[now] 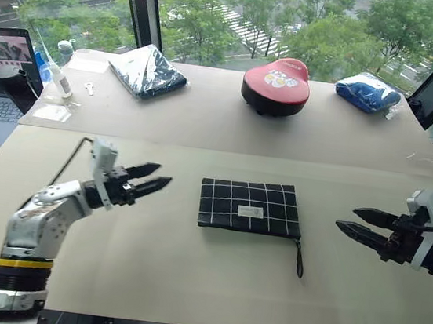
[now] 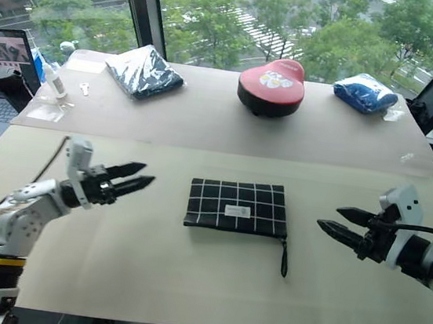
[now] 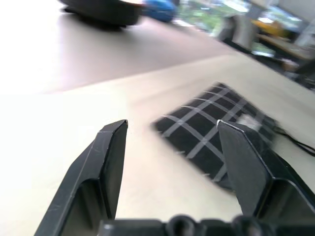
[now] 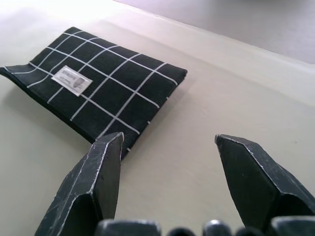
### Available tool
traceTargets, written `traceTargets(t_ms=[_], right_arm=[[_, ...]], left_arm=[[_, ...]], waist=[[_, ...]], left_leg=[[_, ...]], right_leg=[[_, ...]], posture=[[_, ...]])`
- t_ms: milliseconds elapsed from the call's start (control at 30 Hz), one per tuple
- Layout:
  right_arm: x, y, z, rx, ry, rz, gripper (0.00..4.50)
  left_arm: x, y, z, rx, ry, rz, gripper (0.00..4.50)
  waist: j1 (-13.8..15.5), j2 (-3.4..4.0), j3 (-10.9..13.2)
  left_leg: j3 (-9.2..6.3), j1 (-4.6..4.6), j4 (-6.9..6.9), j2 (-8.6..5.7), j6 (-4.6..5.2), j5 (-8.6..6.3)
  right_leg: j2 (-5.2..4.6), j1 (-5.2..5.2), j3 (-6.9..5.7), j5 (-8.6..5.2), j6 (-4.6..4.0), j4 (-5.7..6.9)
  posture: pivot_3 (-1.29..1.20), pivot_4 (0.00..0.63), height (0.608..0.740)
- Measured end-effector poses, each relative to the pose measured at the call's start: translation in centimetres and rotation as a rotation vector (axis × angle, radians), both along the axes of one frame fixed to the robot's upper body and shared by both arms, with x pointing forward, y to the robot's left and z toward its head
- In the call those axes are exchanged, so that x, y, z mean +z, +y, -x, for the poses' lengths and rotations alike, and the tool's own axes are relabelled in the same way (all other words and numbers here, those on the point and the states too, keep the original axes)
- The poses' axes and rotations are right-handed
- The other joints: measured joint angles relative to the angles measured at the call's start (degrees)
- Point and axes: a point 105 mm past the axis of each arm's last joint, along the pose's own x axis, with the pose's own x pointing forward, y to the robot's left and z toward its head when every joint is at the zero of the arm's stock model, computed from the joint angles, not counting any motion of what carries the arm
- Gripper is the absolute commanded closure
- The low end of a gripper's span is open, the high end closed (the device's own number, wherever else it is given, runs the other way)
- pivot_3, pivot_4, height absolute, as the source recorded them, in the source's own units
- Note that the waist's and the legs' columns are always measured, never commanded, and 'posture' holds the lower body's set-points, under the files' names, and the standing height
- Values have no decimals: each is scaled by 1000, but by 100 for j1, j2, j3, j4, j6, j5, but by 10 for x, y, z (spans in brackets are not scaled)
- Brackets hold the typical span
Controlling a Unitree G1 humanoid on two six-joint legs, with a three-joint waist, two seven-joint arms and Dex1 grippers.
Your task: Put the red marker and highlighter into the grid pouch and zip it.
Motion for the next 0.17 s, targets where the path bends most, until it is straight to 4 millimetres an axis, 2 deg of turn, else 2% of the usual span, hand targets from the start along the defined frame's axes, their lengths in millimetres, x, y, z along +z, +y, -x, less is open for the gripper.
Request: traceTargets(t_ms=[167], right_arm=[[-2,-3,-14,-15,-6,-18,1148]], left_arm=[[-18,21,7,139,57,-2,1368]], waist=[[26,-1,1]], left_leg=[[-1,2,0,-2,-6,3]], right_leg=[[-1,4,-1,1,-2,-1]], posture=[[0,150,740]])
